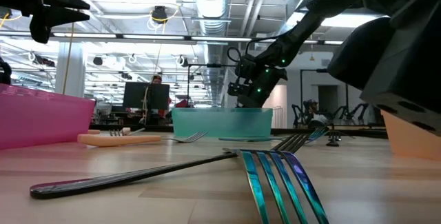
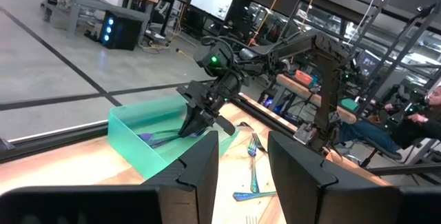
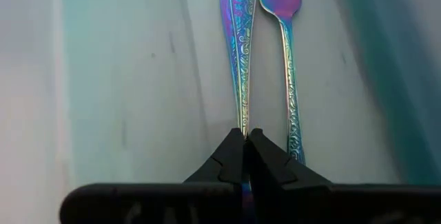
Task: Sort silverware by color (type)
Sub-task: Put the blue fork into the blue bin, then put the black fork into the orange bin
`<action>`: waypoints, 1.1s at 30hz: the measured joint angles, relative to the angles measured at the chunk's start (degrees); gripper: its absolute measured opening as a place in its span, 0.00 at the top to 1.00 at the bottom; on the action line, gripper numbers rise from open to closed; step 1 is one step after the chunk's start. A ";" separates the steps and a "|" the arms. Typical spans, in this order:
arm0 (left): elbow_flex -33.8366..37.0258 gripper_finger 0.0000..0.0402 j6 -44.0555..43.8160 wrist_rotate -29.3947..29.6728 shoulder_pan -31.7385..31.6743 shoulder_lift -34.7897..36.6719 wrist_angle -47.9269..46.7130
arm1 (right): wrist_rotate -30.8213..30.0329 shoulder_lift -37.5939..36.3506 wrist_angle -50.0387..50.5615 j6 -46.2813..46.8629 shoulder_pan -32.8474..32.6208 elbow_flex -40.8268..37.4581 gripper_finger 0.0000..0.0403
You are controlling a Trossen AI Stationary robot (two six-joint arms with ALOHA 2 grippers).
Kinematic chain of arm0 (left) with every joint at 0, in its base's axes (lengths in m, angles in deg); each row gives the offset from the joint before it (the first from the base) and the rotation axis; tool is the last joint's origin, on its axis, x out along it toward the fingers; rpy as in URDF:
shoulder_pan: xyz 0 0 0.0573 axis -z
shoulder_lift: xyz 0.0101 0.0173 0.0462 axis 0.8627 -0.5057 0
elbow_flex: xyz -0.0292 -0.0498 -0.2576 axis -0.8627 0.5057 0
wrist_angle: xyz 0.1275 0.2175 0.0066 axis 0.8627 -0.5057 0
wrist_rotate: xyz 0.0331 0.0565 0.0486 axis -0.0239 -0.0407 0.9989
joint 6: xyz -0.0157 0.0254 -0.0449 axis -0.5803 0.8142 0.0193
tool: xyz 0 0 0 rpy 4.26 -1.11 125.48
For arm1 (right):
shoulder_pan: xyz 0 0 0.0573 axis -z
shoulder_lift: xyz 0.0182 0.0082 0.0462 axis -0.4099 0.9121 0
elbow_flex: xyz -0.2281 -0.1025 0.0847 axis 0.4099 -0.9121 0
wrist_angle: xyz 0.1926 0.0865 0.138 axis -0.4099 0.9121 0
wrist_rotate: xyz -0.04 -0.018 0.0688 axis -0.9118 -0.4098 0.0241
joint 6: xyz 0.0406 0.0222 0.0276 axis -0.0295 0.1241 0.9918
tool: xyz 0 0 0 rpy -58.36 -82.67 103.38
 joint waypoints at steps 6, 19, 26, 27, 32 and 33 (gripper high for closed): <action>0.00 0.72 0.00 0.00 -0.01 0.00 0.00 | -2.11 0.00 -0.05 -0.35 -0.46 0.00 0.89; 0.00 0.72 -0.02 0.00 0.00 0.00 0.02 | -3.49 0.00 0.00 -0.62 -0.92 0.00 0.86; 0.00 0.72 -0.02 -0.02 -0.01 0.00 0.00 | -3.34 0.07 1.02 -0.74 -0.92 -0.07 0.76; 0.00 0.72 -0.02 -0.02 -0.01 0.00 0.00 | -3.25 0.07 1.25 -0.66 -0.92 -0.07 0.74; 0.00 0.72 -0.01 -0.02 0.01 0.00 0.02 | -3.59 -0.30 2.87 -0.76 -0.90 -0.07 0.67; 0.00 0.72 0.00 -0.02 -0.01 0.00 0.02 | -3.94 -0.35 2.93 -0.95 -0.90 -0.07 0.65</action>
